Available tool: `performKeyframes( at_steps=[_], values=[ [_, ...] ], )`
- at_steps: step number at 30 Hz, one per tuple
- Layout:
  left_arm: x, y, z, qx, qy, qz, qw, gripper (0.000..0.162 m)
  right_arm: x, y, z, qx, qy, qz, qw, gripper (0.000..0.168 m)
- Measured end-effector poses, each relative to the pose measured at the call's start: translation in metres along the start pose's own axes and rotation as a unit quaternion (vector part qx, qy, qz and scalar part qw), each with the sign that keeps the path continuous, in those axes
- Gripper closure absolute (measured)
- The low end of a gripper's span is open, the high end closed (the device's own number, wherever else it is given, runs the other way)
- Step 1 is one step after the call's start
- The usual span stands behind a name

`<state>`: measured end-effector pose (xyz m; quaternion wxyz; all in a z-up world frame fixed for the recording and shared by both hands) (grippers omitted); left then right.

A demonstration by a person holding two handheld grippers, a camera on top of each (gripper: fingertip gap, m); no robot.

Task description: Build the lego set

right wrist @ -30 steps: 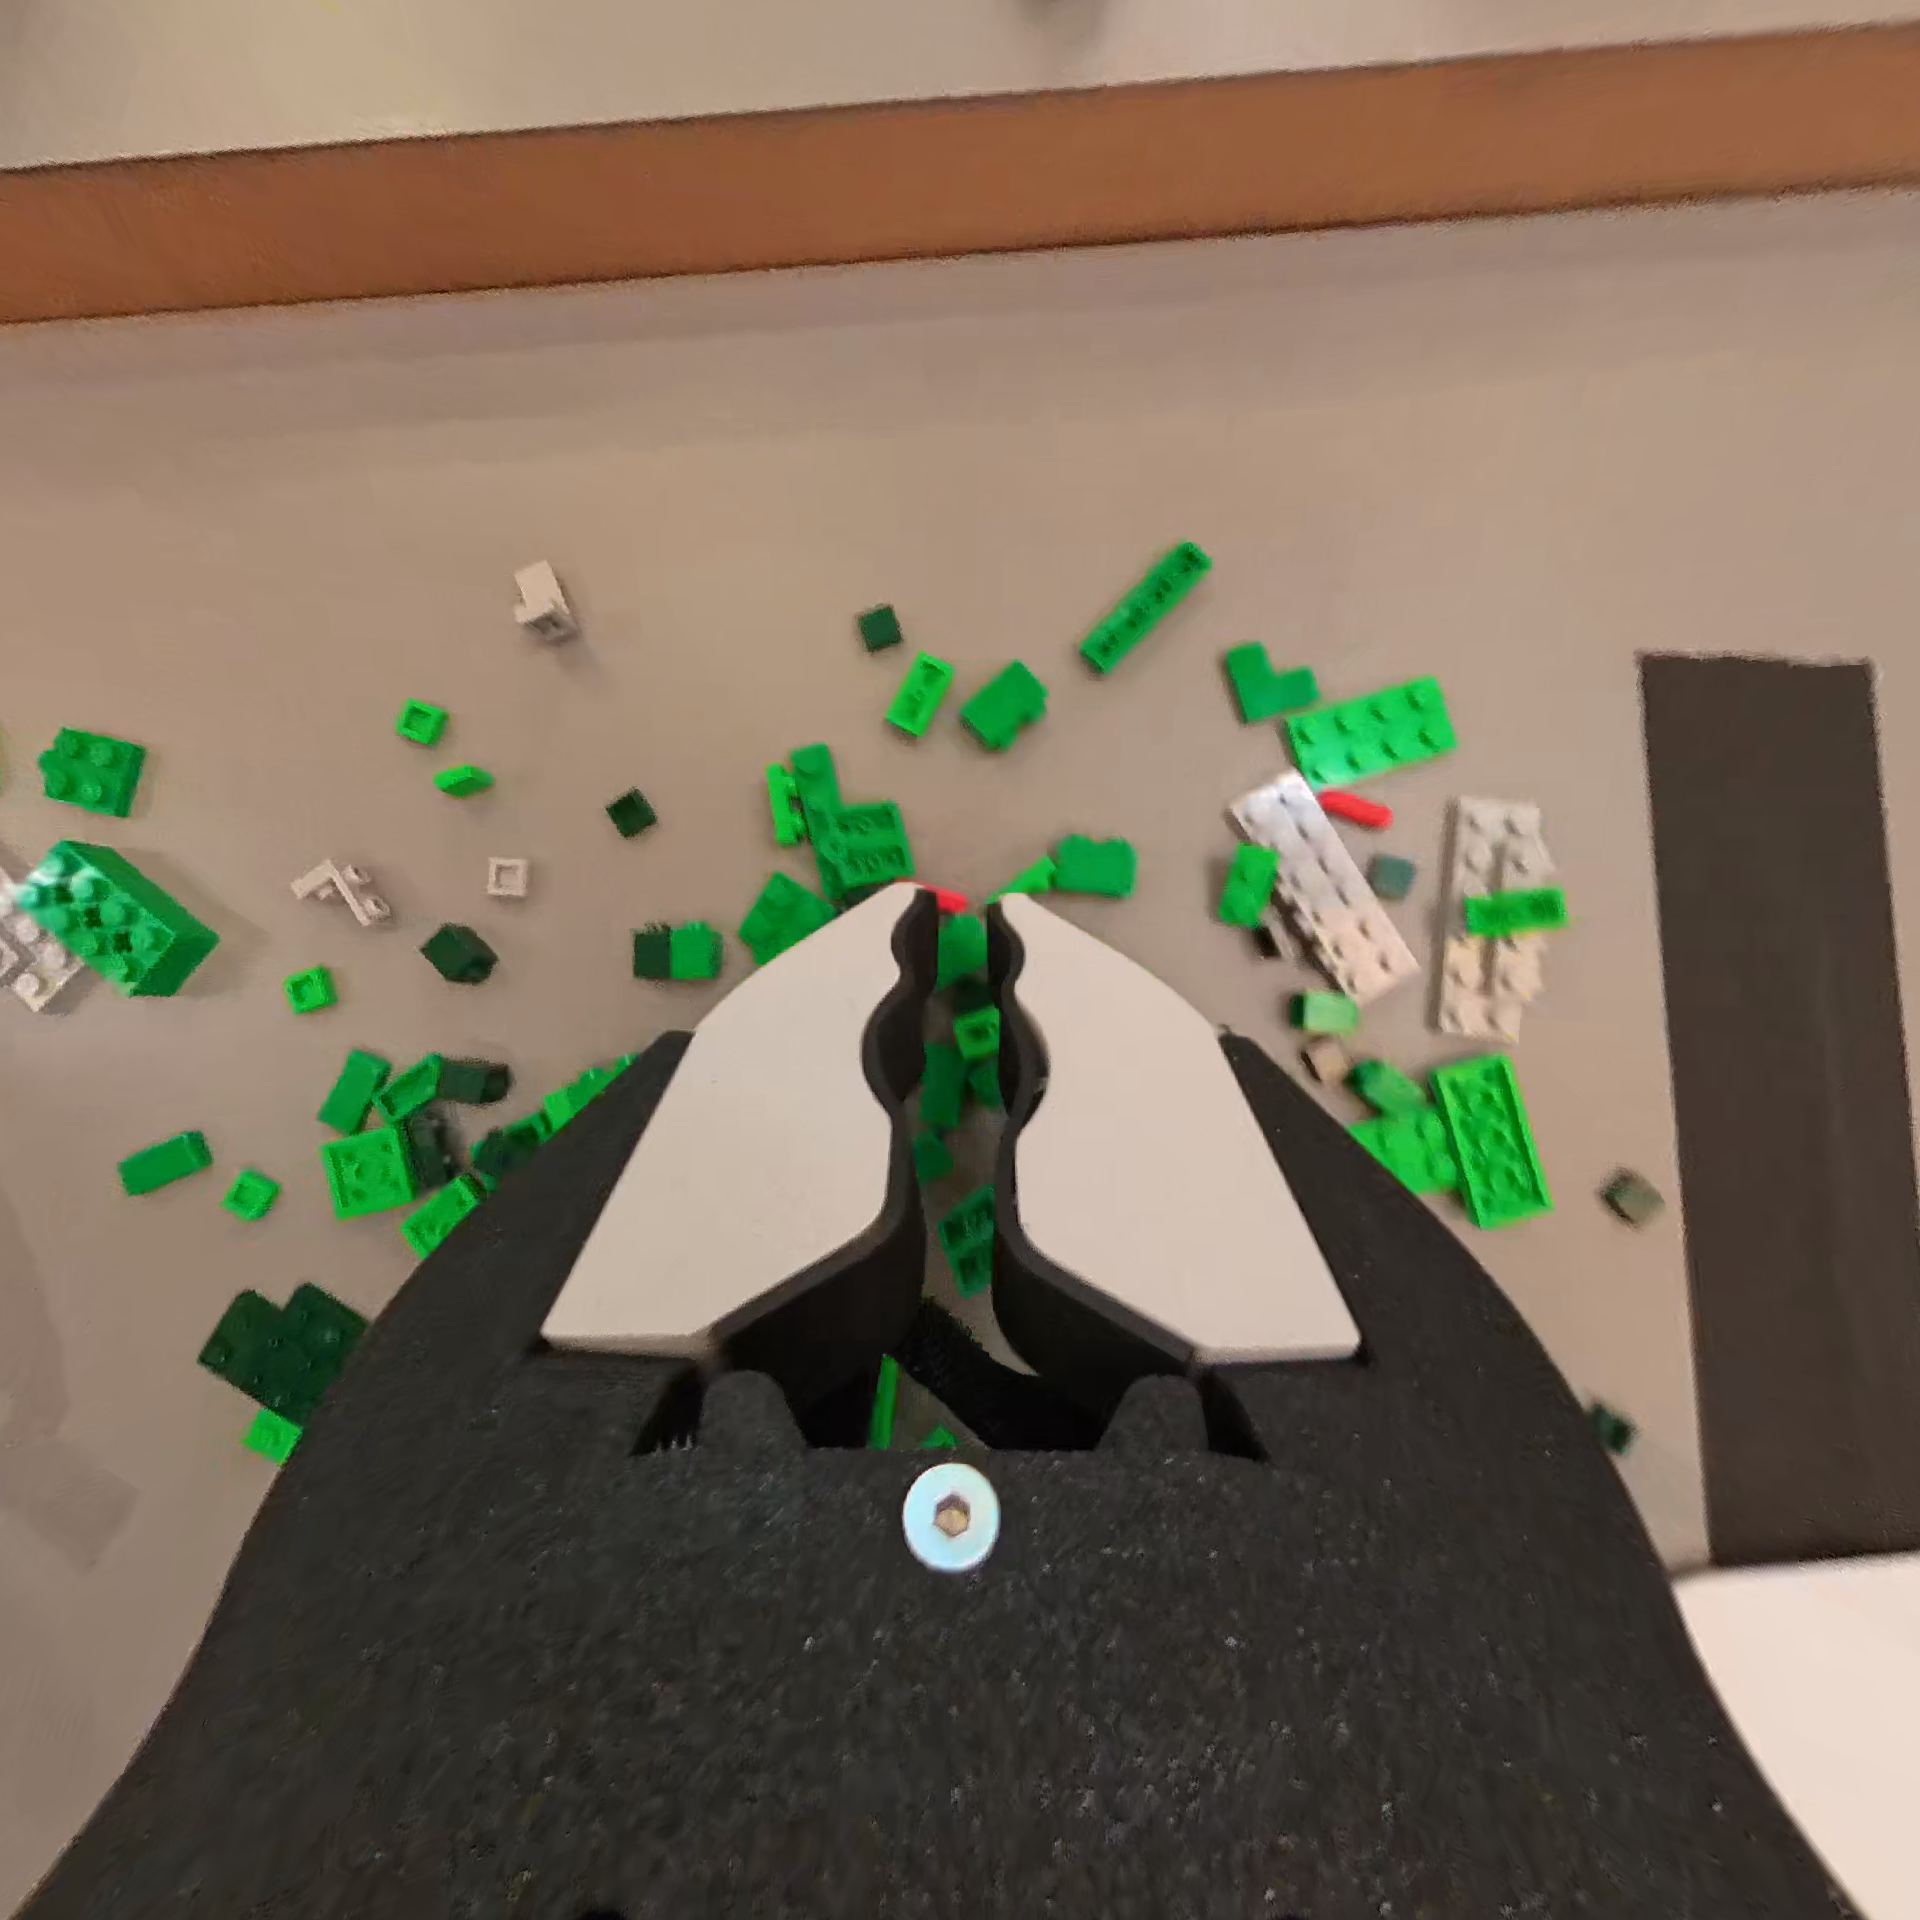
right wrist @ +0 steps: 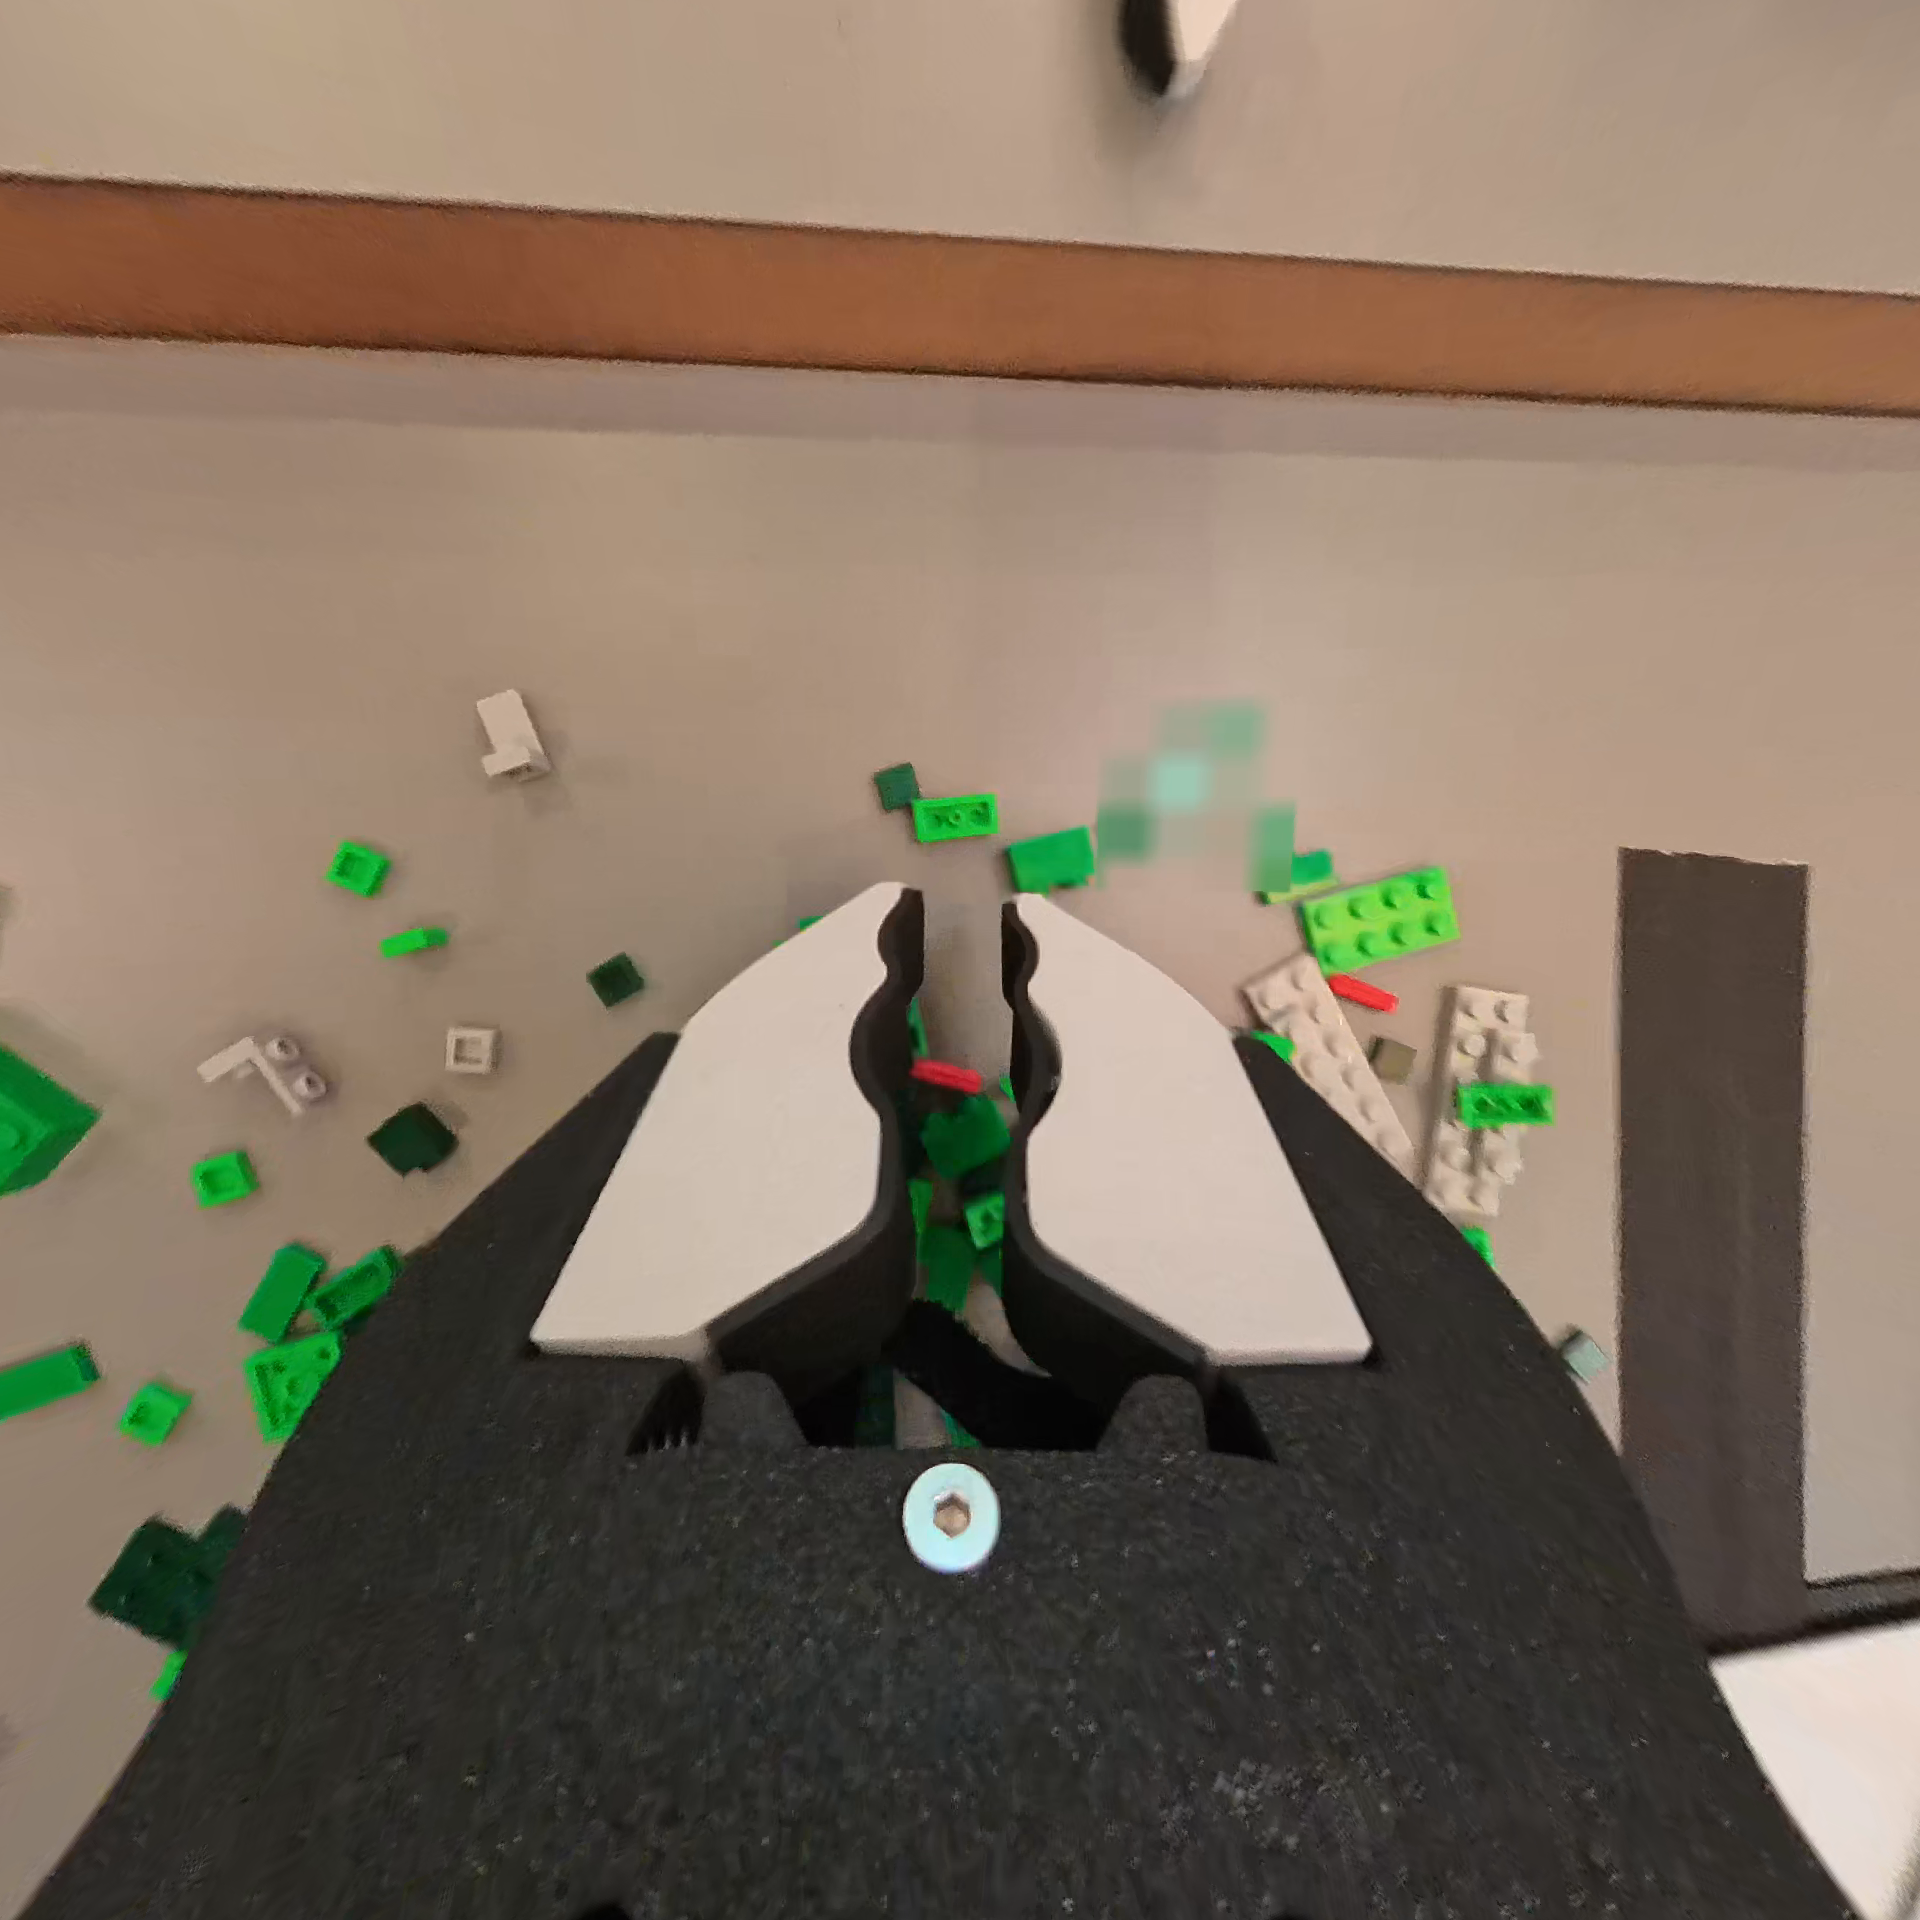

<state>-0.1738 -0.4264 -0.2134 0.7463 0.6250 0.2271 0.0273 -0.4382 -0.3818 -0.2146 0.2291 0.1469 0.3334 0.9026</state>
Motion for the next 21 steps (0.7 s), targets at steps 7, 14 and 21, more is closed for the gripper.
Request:
performKeyframes(
  at_steps=[7, 14, 21],
  values=[
    [0.001, 0.001, 0.000, 0.003, -0.006, 0.000, 1.000, 0.146, 0.038, -0.031, 0.059, -0.034, -0.080, 0.110, 0.990, 0.168],
    [0.003, 0.000, -0.002, -0.001, -0.014, -0.006, 1.000, 0.146, 0.055, -0.084, 0.082, -0.045, 0.022, 0.010, 0.999, 0.160],
    [0.004, 0.000, -0.002, -0.005, -0.016, -0.008, 1.000, 0.146, 0.043, -0.100, 0.084, -0.060, 0.063, 0.061, 0.994, 0.153]
  ],
)
Point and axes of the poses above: each gripper's, where its closed fingertips meet, z back along the fingers, y out of its top, x = y × z across the jaws, the point moved 7 cm from there along z, back along the fingers, and after that the axes turned 10 degrees about x, right-handed, at the moved point
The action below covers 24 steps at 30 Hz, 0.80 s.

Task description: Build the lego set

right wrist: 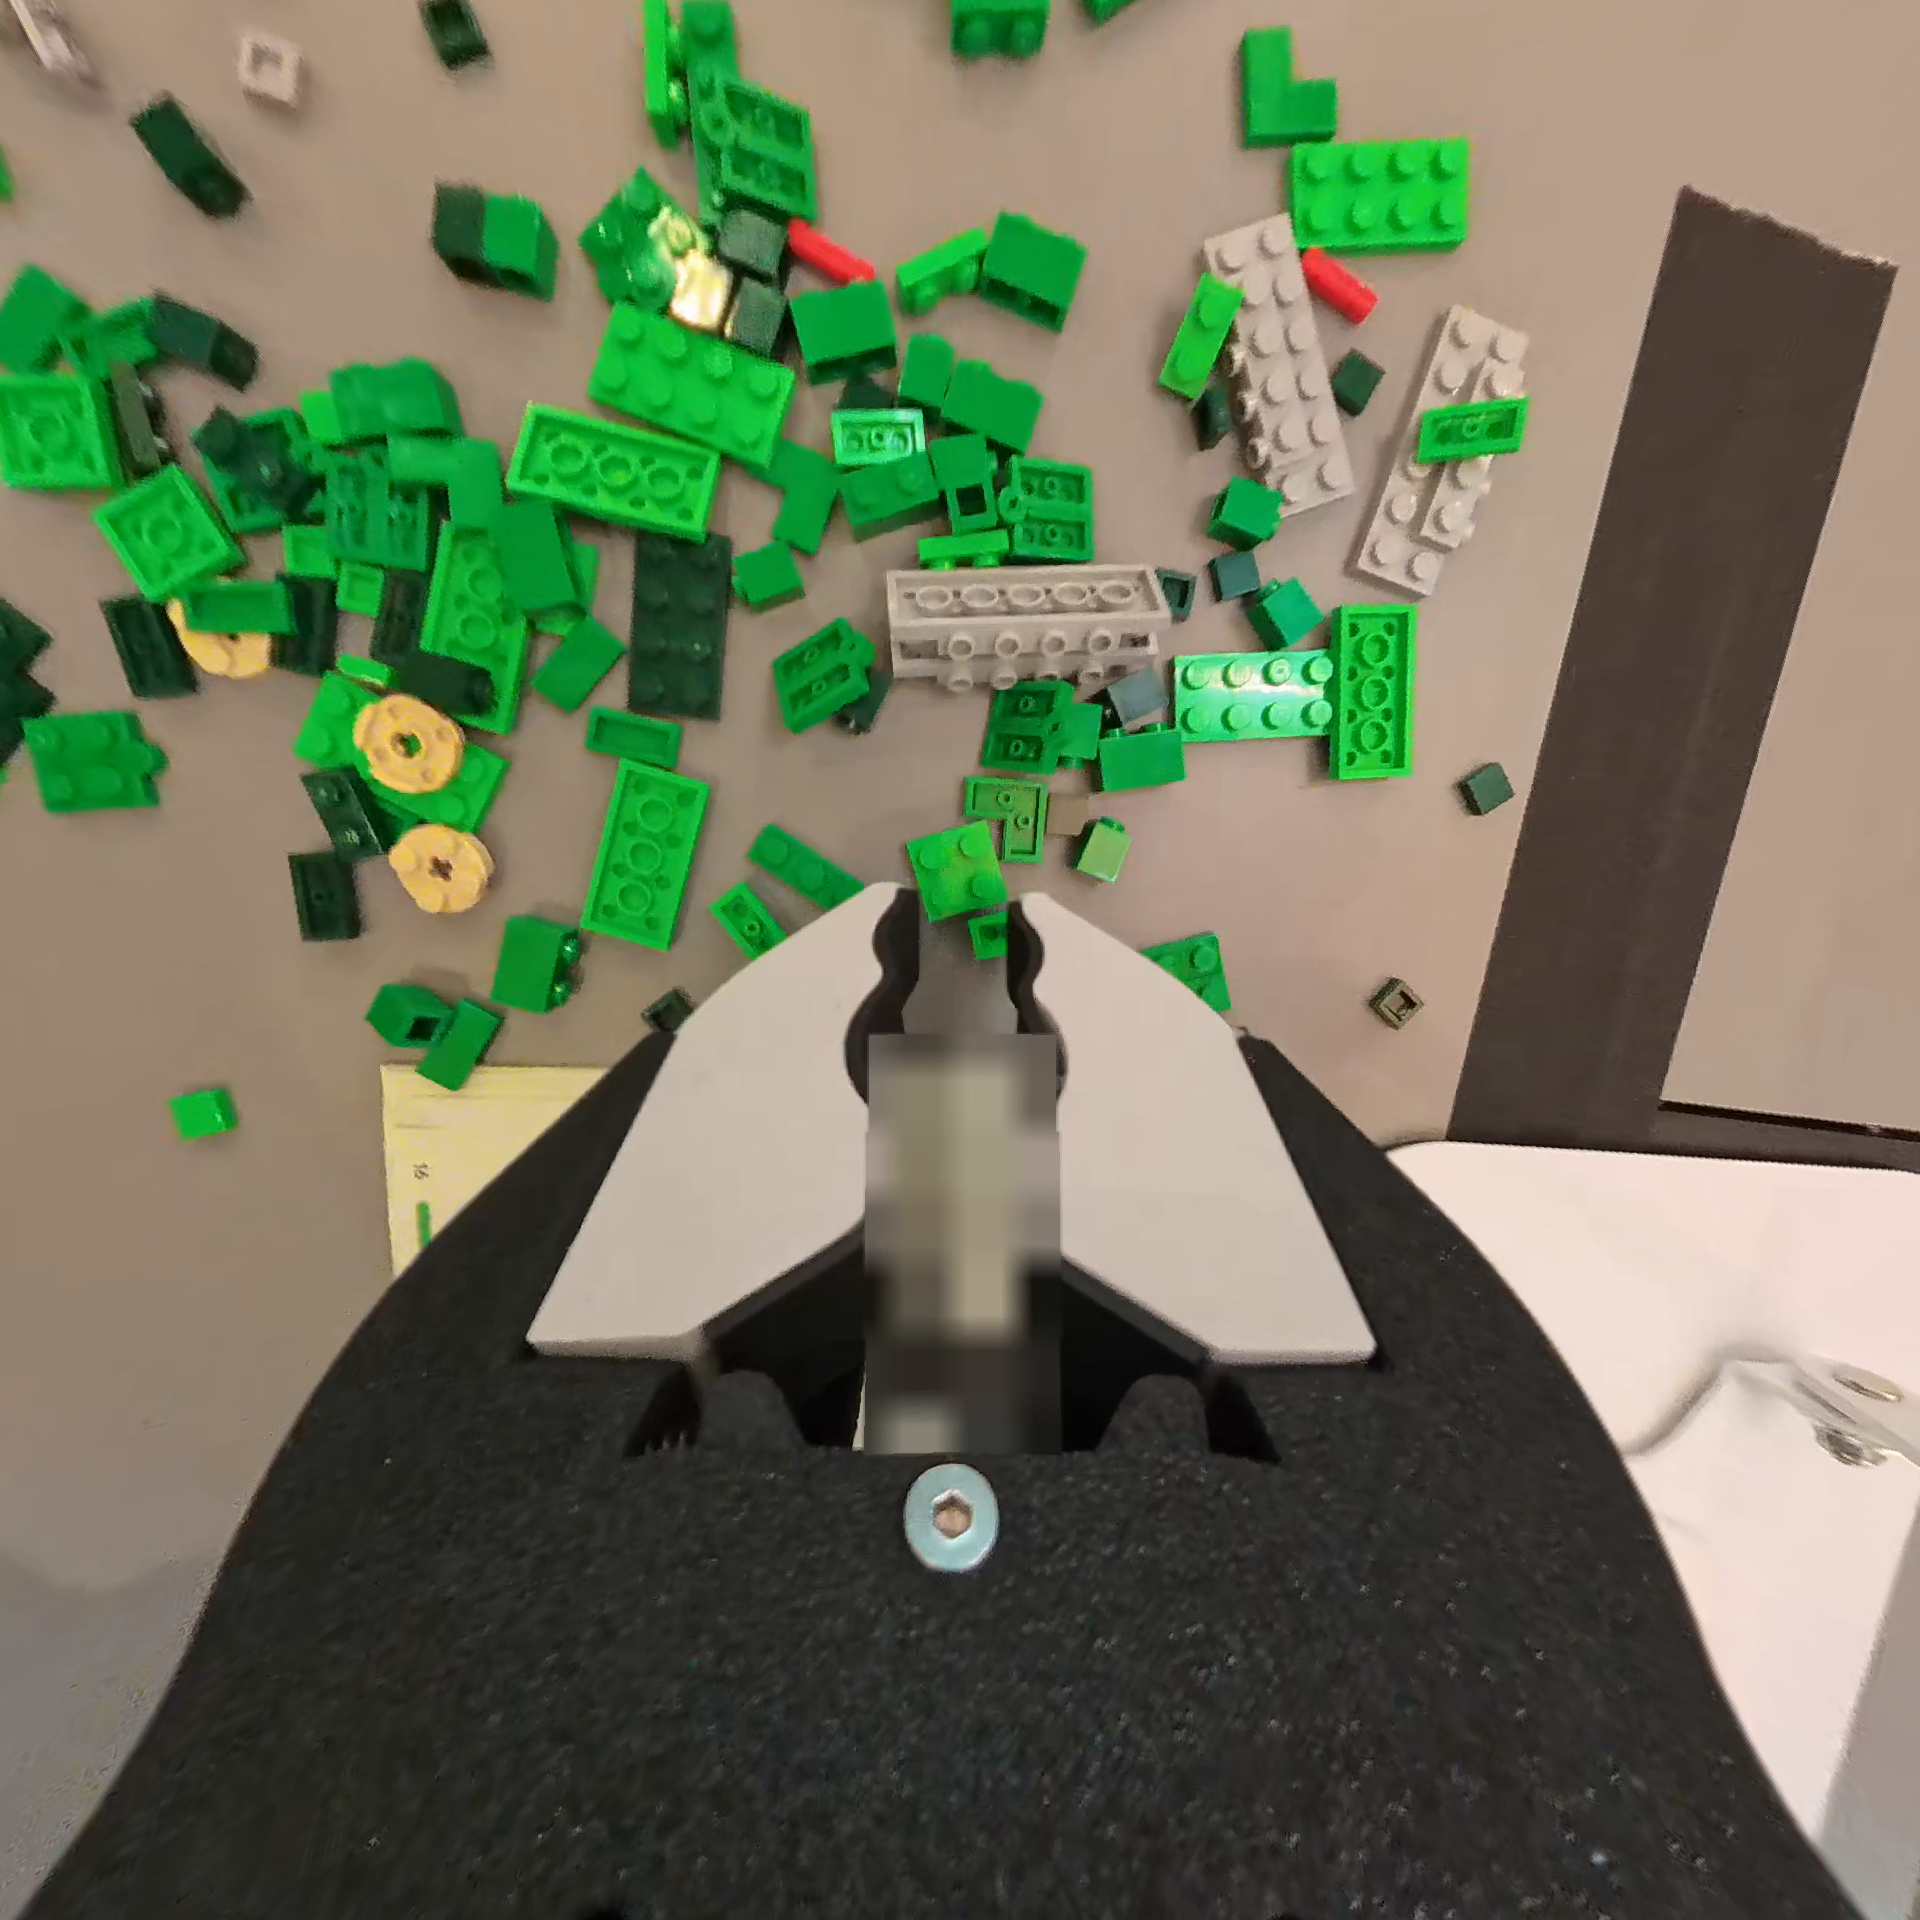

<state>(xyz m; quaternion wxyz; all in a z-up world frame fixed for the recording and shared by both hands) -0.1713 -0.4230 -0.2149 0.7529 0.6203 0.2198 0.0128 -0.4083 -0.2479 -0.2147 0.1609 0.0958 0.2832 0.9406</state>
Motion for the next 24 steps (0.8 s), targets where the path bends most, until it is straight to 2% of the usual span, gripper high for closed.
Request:
performKeyframes(
  at_steps=[4, 9, 15, 19, 22, 24],
  values=[
    [0.000, 0.000, 0.000, 0.001, 0.001, 0.001, 1.000, 0.146, 0.003, -0.007, 0.000, -0.041, -0.010, 0.031, 0.999, 0.145],
    [-0.001, 0.000, 0.000, 0.002, 0.001, 0.002, 1.000, 0.146, 0.002, -0.010, -0.003, -0.036, 0.009, 0.082, 0.996, 0.142],
    [-0.001, 0.000, 0.000, 0.002, 0.001, 0.003, 1.000, 0.146, 0.011, -0.006, -0.007, -0.043, 0.030, 0.089, 0.995, 0.141],
    [-0.001, 0.000, 0.000, 0.001, 0.001, 0.003, 1.000, 0.146, 0.011, -0.003, -0.011, -0.053, 0.062, 0.091, 0.993, 0.152],
    [-0.001, 0.000, 0.000, 0.003, 0.003, 0.004, 1.000, 0.146, 0.009, -0.004, -0.006, -0.056, 0.049, 0.100, 0.992, 0.152],
    [-0.002, 0.001, 0.001, 0.005, 0.004, 0.007, 1.000, 0.146, 0.001, -0.003, 0.005, -0.030, 0.036, 0.103, 0.994, 0.152]
  ],
)
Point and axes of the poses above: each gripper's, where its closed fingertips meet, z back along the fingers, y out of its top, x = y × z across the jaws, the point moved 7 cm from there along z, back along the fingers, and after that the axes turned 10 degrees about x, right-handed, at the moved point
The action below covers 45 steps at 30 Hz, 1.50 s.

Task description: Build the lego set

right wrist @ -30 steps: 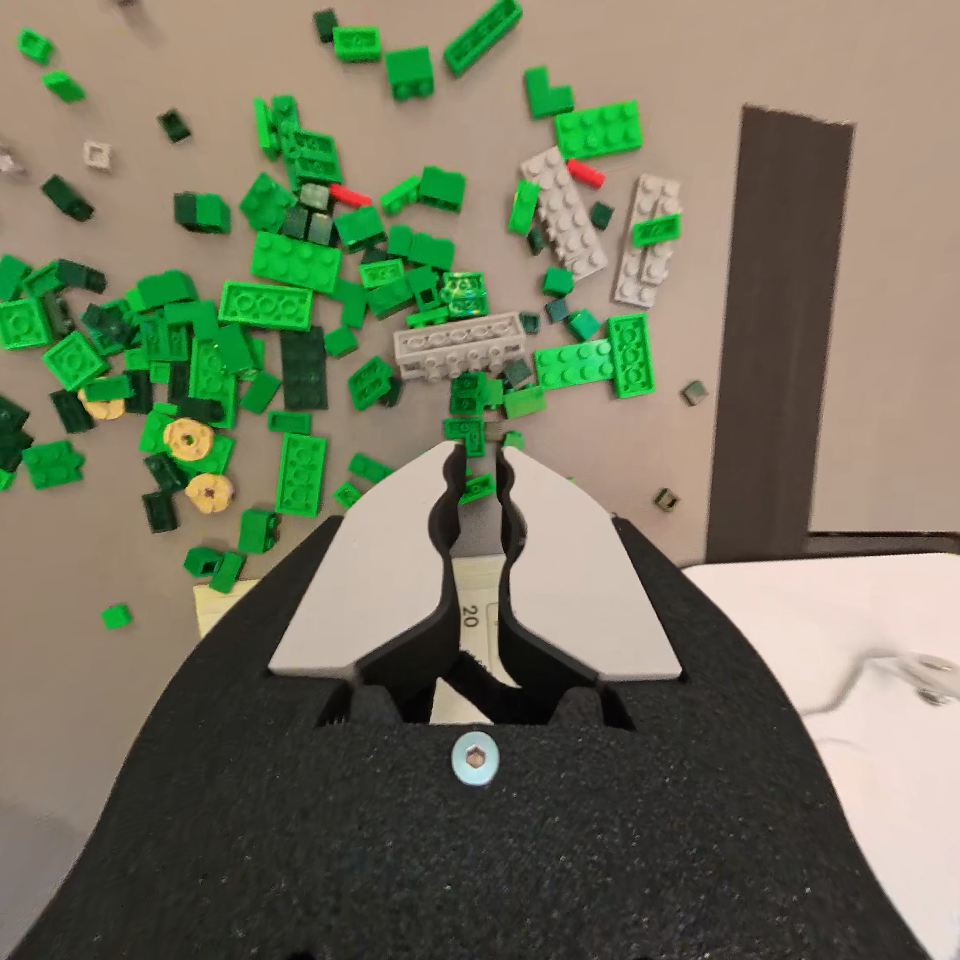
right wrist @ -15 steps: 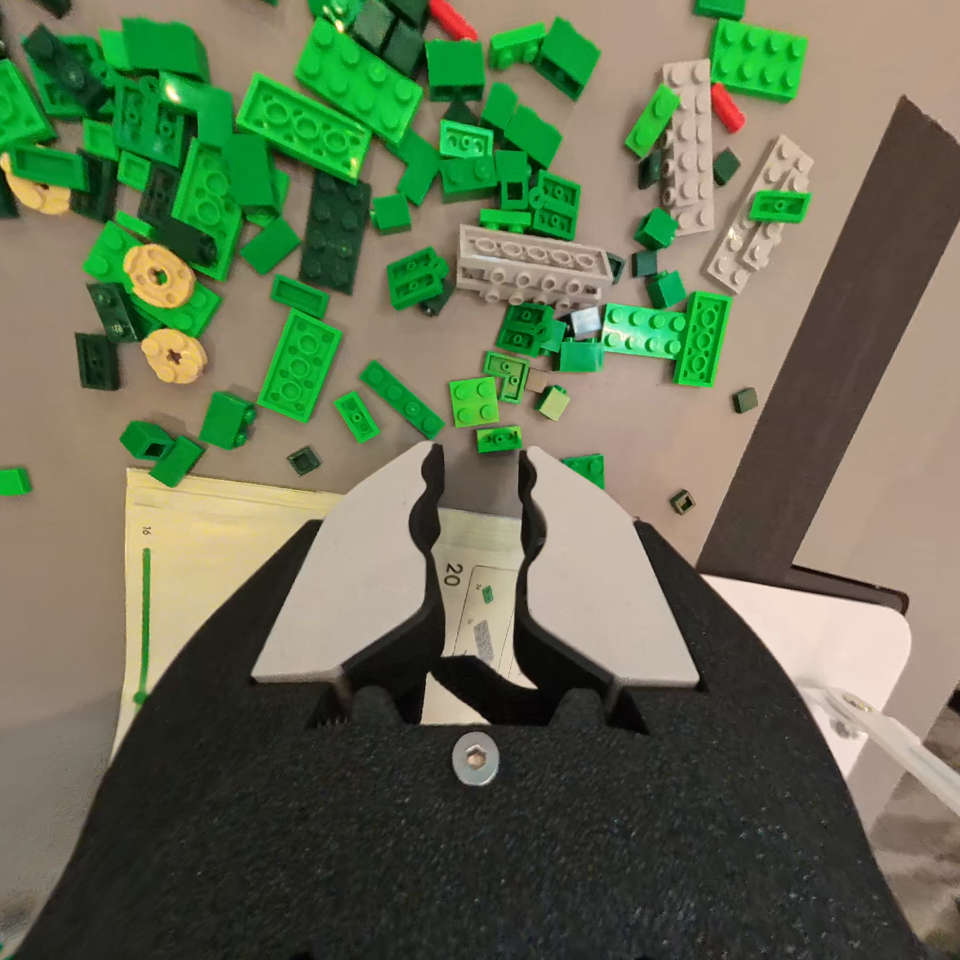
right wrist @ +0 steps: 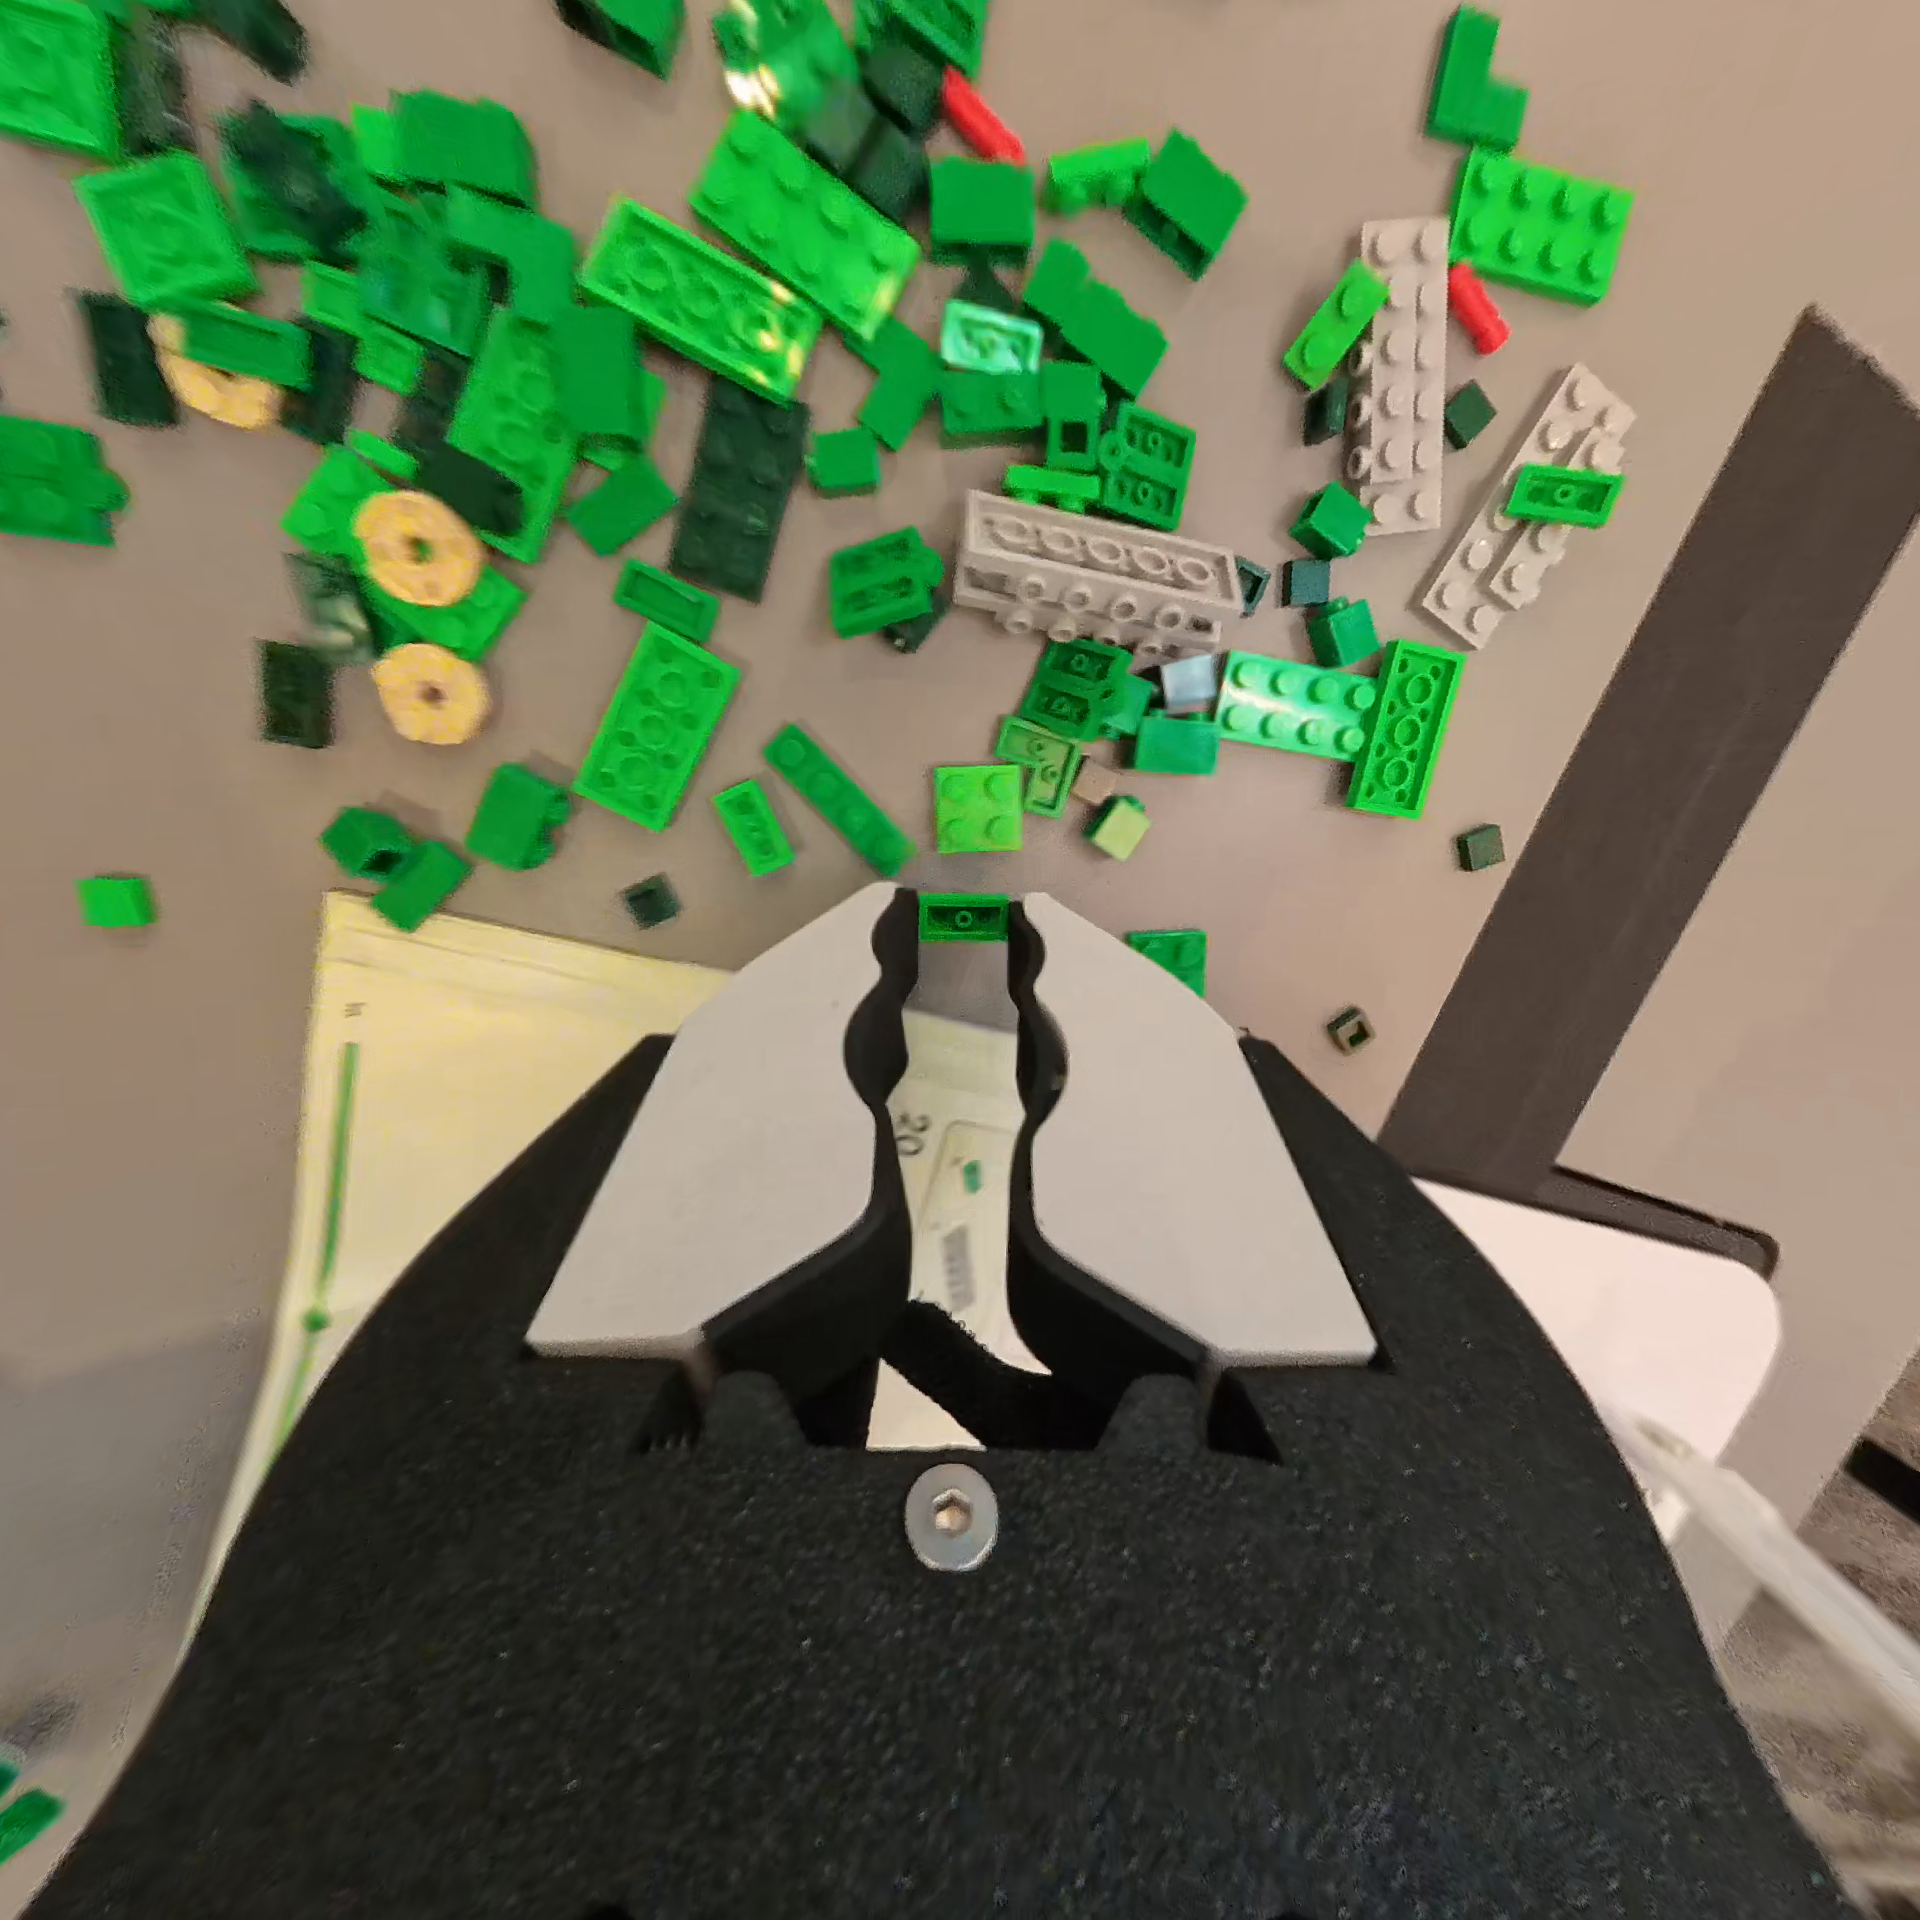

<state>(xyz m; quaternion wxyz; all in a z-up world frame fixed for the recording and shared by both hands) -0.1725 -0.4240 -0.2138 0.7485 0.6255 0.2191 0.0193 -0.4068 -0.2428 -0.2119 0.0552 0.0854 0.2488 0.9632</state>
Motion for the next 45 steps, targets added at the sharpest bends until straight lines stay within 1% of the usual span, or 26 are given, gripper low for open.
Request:
performKeyframes(
  at_steps=[3, 6, 8, 11, 15, 16, 17, 18, 19, 21, 22, 25, 29, 32, 36, 40, 42, 45],
  values=[
    [0.000, 0.000, 0.000, 0.001, 0.000, 0.003, 1.000, 0.146, -0.031, 0.003, 0.027, 0.052, -0.014, 0.003, 0.999, 0.152],
    [0.000, 0.000, 0.000, 0.000, 0.000, 0.002, 1.000, 0.146, -0.085, -0.001, 0.052, 0.088, 0.001, 0.012, 0.996, 0.152],
    [0.000, 0.000, 0.000, -0.001, 0.001, -0.001, 1.000, 0.146, -0.127, -0.008, 0.059, 0.077, 0.020, 0.026, 0.996, 0.152],
    [0.000, 0.000, -0.001, -0.003, 0.002, -0.002, 1.000, 0.146, -0.178, -0.022, 0.059, 0.050, 0.029, 0.054, 0.997, 0.152],
    [0.001, -0.001, -0.001, -0.006, 0.001, -0.007, 1.000, 0.146, -0.216, -0.035, 0.051, 0.033, 0.035, 0.054, 0.997, 0.152],
    [0.001, -0.001, -0.001, -0.008, 0.001, -0.008, 1.000, 0.146, -0.220, -0.037, 0.049, 0.026, 0.039, 0.051, 0.998, 0.147],
    [0.002, -0.001, -0.002, -0.009, 0.000, -0.010, 1.000, 0.146, -0.221, -0.038, 0.048, 0.020, 0.046, 0.052, 0.997, 0.134],
    [0.002, -0.001, -0.002, -0.010, -0.001, -0.011, 1.000, 0.146, -0.217, -0.036, 0.050, 0.022, 0.046, 0.053, 0.997, 0.131],
    [0.002, -0.001, -0.002, -0.011, -0.002, -0.012, 1.000, 0.146, -0.208, -0.031, 0.053, 0.037, 0.039, 0.055, 0.997, 0.131],
    [0.003, -0.002, -0.002, -0.014, -0.003, -0.014, 1.000, 0.146, -0.174, -0.016, 0.059, 0.074, 0.008, 0.056, 0.996, 0.136],
    [0.003, -0.002, -0.003, -0.015, -0.004, -0.015, 1.000, 0.146, -0.154, -0.010, 0.058, 0.078, -0.005, 0.064, 0.995, 0.138],
    [0.003, -0.002, -0.003, -0.016, -0.005, -0.015, 1.000, 0.146, -0.095, 0.001, 0.040, 0.042, -0.017, 0.094, 0.995, 0.141],
    [0.003, -0.002, -0.002, -0.014, -0.004, -0.013, 1.000, 0.146, -0.051, 0.011, 0.013, -0.005, 0.003, 0.130, 0.992, 0.143],
    [0.002, -0.001, -0.002, -0.011, -0.004, -0.010, 1.000, 0.146, -0.038, 0.013, 0.000, -0.037, 0.024, 0.148, 0.988, 0.145],
    [0.001, -0.001, -0.001, -0.008, -0.004, -0.006, 1.000, 0.146, -0.032, 0.013, -0.010, -0.050, 0.049, 0.153, 0.986, 0.148],
    [0.001, -0.001, -0.001, -0.005, -0.005, -0.004, 1.000, 0.146, -0.032, 0.015, -0.015, -0.066, 0.040, 0.171, 0.982, 0.152],
    [0.000, -0.001, -0.001, -0.004, -0.005, -0.003, 1.000, 0.146, -0.032, 0.016, -0.016, -0.072, 0.045, 0.166, 0.982, 0.160],
    [0.000, -0.001, -0.001, -0.005, -0.005, -0.004, 1.000, 0.146, -0.033, 0.016, -0.015, -0.069, 0.047, 0.147, 0.986, 0.160]
  ],
)
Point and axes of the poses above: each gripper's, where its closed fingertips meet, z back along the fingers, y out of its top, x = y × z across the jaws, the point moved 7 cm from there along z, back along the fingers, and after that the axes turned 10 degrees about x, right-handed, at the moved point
